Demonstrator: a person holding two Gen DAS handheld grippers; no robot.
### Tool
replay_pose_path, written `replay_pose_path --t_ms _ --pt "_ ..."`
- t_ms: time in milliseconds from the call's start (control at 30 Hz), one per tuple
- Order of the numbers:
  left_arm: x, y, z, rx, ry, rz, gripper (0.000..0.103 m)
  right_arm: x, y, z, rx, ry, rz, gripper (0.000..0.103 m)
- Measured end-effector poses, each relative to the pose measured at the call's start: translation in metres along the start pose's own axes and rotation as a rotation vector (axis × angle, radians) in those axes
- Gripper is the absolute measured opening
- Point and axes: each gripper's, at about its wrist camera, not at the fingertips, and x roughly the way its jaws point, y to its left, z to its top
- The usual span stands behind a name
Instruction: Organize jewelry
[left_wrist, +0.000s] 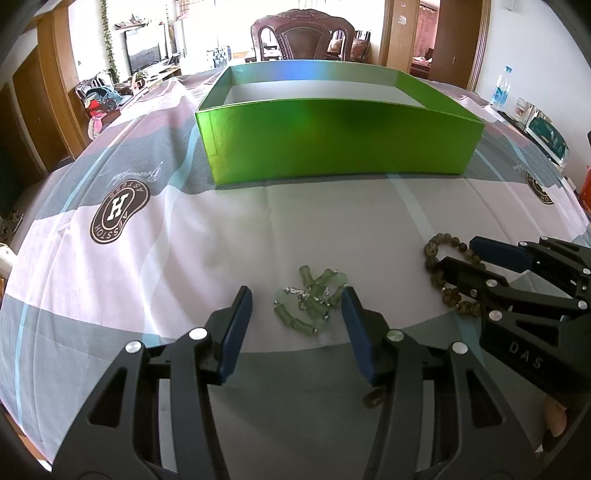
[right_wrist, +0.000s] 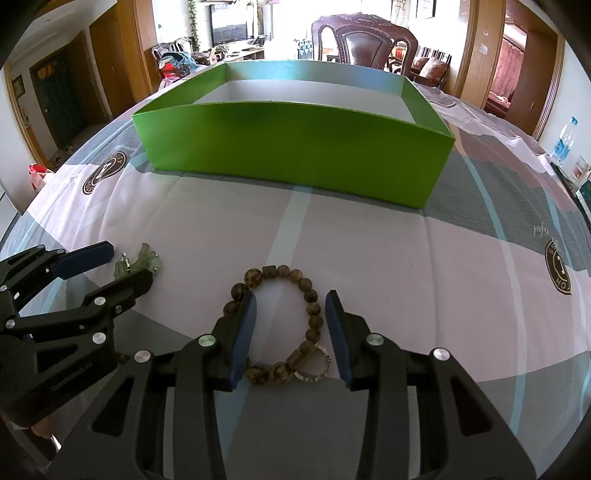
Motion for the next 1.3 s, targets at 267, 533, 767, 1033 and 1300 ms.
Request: replay_pose_path --t_ms 267,533,767,1033,1300 --pt "0.000 -0.001 0.000 0.000 0.000 0.001 0.051 0.000 0.000 0.000 -0.001 0.000 -0.001 0.039" --pt "0.001 -0.003 0.001 0.010 -0.008 -0.005 0.037 -0.001 0.002 -0.001 -0.015 -0.007 0.011 0.030" --pt "0.000 -0.004 0.001 0.011 -0.011 -0.014 0.023 -0.003 0.011 -0.003 -0.062 -0.018 0.037 0.009" --pt "0.000 -0.004 0.002 0.005 -0.012 -0.012 0.021 -0.004 0.013 -0.003 -0.074 -0.022 0.031 0.009" --pt "-0.001 -0.004 0.001 0.002 -0.013 -0.012 0.021 -0.003 0.014 -0.003 -0.072 -0.023 0.031 0.009"
